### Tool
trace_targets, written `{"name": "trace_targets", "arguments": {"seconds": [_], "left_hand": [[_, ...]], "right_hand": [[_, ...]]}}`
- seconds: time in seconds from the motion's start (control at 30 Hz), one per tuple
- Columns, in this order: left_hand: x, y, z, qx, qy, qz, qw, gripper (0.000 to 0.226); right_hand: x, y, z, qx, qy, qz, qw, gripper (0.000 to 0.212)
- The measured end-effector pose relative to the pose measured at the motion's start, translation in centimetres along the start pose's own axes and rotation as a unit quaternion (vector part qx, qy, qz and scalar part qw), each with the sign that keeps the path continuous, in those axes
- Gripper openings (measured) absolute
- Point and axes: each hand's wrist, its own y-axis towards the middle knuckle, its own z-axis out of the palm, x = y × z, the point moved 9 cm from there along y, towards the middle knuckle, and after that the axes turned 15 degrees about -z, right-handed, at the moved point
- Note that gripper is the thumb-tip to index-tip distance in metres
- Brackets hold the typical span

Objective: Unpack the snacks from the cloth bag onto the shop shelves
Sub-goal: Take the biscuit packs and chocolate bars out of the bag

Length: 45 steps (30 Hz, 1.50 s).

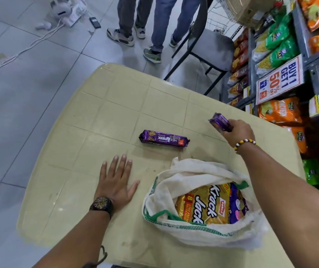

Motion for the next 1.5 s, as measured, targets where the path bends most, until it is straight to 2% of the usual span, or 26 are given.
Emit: {"name": "trace_targets", "arguments": {"seconds": [0.2, 0.53, 0.67, 0.8, 0.87, 0.97, 1.07, 1.23, 1.37, 1.5], "left_hand": [[0.0, 0.0, 0.1, -0.001, 0.013, -0.003, 1.0, 0.078], [0.0, 0.0, 0.4, -0.006, 0.024, -0.002, 1.0, 0.079], [-0.1, 0.0, 0.3, -0.022, 0.022, -0.002, 1.0, 0.079], [0.0, 0.0, 0.3, -0.025, 0.023, -0.004, 0.999, 0.079], [0.1, 0.0, 0.4, -0.021, 0.024, -0.006, 0.999, 0.078], [0.2, 0.0, 0.4, -0.005, 0.024, -0.01, 1.0, 0.077], [0.3, -0.4, 0.5, 0.04, 0.04, -0.029, 0.998, 0.079], [-1.9, -0.3, -2.1, 0.136, -0.001, -0.067, 0.988, 0.073], [-8.0, -1.9, -6.5, 0.154, -0.132, -0.002, 0.979, 0.059], [-14.5, -6.0, -10.3, 0.114, -0.131, 0.129, 0.976, 0.044]], "right_hand": [[-7.3, -2.0, 3.9, 0.036, 0.018, 0.092, 0.995, 0.023], [-9.0, -1.4, 7.7, 0.062, 0.017, 0.15, 0.987, 0.027], [-9.9, -1.5, 8.6, 0.061, 0.016, 0.177, 0.982, 0.035], [-9.5, -1.6, 8.3, 0.087, 0.003, 0.16, 0.983, 0.048], [-8.6, -2.3, 7.0, 0.073, 0.001, 0.149, 0.986, 0.051], [-6.1, -4.4, 4.4, 0.031, 0.021, 0.105, 0.994, 0.057], [-3.3, -8.1, 1.3, -0.031, 0.069, 0.052, 0.996, 0.052], [0.8, -16.1, -2.8, -0.131, 0.194, -0.012, 0.972, 0.046], [2.4, -21.8, -1.2, -0.106, 0.238, -0.029, 0.965, 0.037], [2.8, -26.2, 1.9, -0.011, 0.234, -0.043, 0.971, 0.023]]}}
